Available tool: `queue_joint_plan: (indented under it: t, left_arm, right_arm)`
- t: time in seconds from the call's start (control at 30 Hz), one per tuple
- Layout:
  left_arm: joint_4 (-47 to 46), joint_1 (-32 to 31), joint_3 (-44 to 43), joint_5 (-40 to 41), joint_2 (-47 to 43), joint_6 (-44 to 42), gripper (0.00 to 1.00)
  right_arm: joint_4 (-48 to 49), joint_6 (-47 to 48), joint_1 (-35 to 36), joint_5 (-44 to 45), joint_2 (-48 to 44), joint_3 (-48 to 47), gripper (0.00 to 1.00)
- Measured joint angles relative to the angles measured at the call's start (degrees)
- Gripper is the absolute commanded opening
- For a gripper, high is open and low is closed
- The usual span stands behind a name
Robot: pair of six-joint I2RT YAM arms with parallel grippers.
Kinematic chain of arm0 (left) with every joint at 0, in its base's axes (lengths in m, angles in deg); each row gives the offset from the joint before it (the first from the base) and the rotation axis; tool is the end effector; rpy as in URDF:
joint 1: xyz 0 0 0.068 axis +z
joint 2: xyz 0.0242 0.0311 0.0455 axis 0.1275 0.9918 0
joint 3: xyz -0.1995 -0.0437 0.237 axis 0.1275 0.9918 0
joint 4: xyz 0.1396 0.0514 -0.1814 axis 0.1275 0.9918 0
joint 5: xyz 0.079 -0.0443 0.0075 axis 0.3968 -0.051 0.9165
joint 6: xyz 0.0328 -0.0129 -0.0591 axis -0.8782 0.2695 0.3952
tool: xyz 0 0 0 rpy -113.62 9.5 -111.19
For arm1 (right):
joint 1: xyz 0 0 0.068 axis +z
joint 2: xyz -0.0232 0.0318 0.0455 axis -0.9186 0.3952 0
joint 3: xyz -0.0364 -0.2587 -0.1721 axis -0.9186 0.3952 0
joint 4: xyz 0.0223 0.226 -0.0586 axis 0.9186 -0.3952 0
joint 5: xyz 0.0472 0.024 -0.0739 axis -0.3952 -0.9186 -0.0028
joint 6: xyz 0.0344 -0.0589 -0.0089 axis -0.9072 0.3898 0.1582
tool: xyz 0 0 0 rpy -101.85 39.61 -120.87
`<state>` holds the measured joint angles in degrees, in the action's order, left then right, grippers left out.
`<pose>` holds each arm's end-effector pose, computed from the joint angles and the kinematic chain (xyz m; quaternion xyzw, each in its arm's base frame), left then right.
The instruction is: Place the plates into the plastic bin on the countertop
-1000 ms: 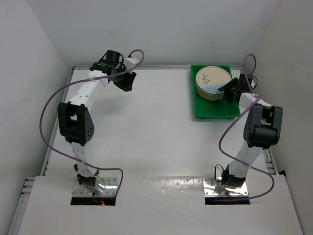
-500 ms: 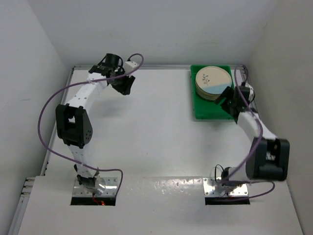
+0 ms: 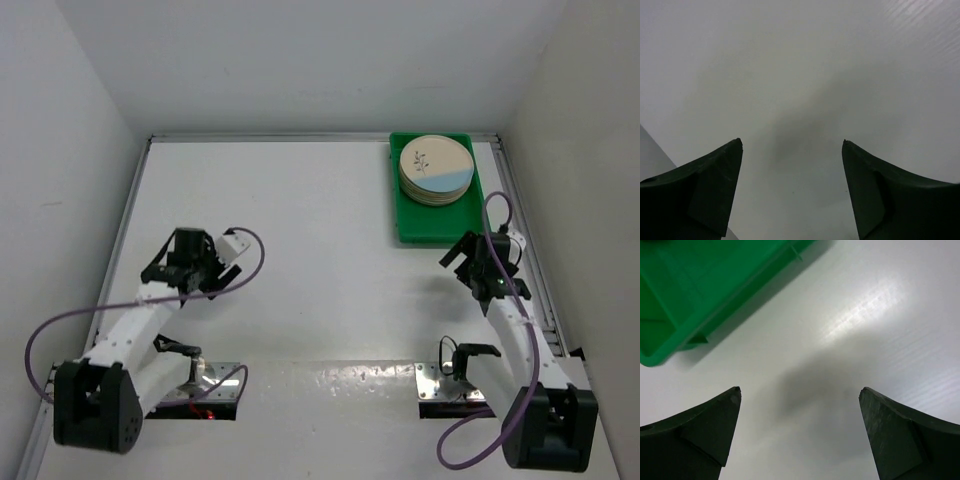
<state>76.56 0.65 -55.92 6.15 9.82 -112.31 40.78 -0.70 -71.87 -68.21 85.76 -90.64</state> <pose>0.1678 -0.0223 0.2442 0.3571 0.8813 0.0572 0.3041 0.1407 -0.0249 0.2227 0.3966 0.8262 0.0214 0.3995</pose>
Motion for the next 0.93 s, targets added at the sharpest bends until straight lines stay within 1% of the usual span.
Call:
queue_joint_plan:
  t: [0.07, 0.13, 0.23, 0.33, 0.5, 0.93]
  left_arm:
    - [-5.44, 0.61, 7.26, 2.16, -6.27, 1.9, 0.86]
    - [-9.01, 0.85, 10.88, 3.3, -9.9, 3.5, 0.87]
    - [-14.25, 0.9, 12.26, 4.94, -10.88, 6.23, 0.92]
    - [-18.08, 0.94, 12.26, 6.34, -9.03, 8.92, 0.97]
    - [-20.61, 1.07, 12.59, 7.41, -6.56, 12.28, 0.97]
    - [-22.4, 1.53, 14.36, 7.72, -6.73, 14.16, 0.98]
  right_arm:
    - [-1.9, -0.74, 0.04, -0.11, -0.9, 1.16, 1.0]
    - [-3.1, -0.92, 0.04, -1.38, -2.45, 2.89, 1.0]
    - [-3.23, -1.18, 0.07, -3.34, -7.08, 6.75, 1.0]
    - [-3.1, -1.33, 0.07, -4.31, -12.52, 10.6, 1.0]
    - [-2.23, -0.85, 0.07, -4.46, -16.55, 13.77, 1.0]
    - [-1.95, 1.05, 0.07, -5.49, -17.14, 13.86, 1.0]
